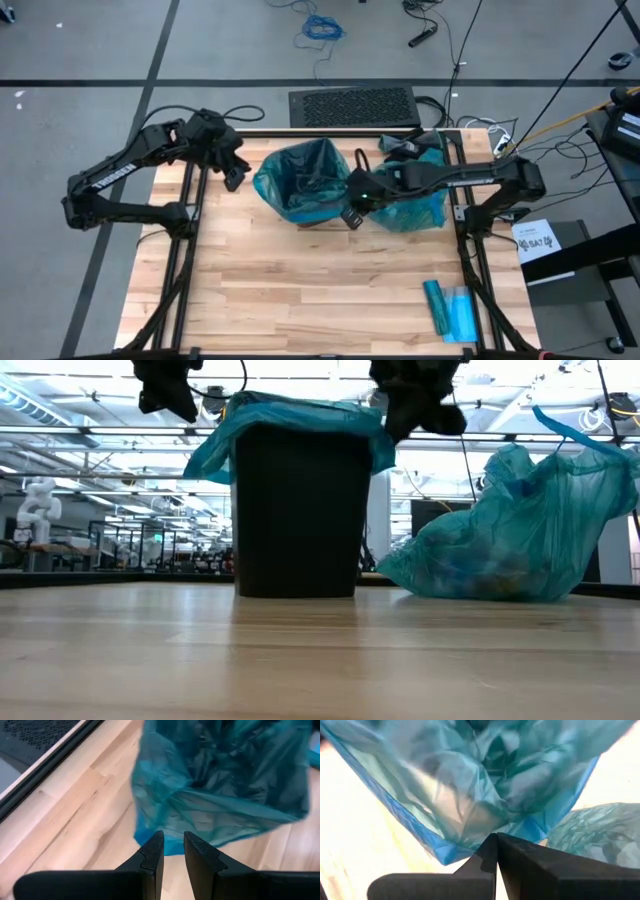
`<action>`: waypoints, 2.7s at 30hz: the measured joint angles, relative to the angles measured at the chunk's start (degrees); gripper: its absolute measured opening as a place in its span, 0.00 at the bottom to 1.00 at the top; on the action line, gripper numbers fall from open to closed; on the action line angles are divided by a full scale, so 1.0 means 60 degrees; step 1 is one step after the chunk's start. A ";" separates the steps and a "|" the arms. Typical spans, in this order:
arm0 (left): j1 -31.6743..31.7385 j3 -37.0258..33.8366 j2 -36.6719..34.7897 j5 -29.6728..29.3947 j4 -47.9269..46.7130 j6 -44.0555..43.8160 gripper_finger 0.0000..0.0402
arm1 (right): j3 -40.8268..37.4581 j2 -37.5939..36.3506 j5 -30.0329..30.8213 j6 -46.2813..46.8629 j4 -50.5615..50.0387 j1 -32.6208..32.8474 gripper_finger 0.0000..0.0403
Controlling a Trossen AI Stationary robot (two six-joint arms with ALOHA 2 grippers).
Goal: Place trash/remove bag and relplace
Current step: Insert the new trash bag into the trash bin, then return to Home Position
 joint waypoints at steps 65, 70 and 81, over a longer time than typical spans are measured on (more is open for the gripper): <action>-1.0374 -0.2419 0.0109 -0.8428 0.5352 -0.6899 0.18 | -0.0783 -0.2856 0.3597 0.2338 -0.1801 0.4322 0.00; -1.0908 -0.2419 -0.0848 -0.8734 0.4539 -0.6357 0.18 | -0.2539 -0.4201 0.3324 0.2310 0.0106 0.4346 0.00; -1.0833 -0.5117 -0.3623 -0.8663 0.6412 -0.4470 0.18 | -0.5941 -0.5464 0.0282 -0.1010 0.6453 0.2456 0.00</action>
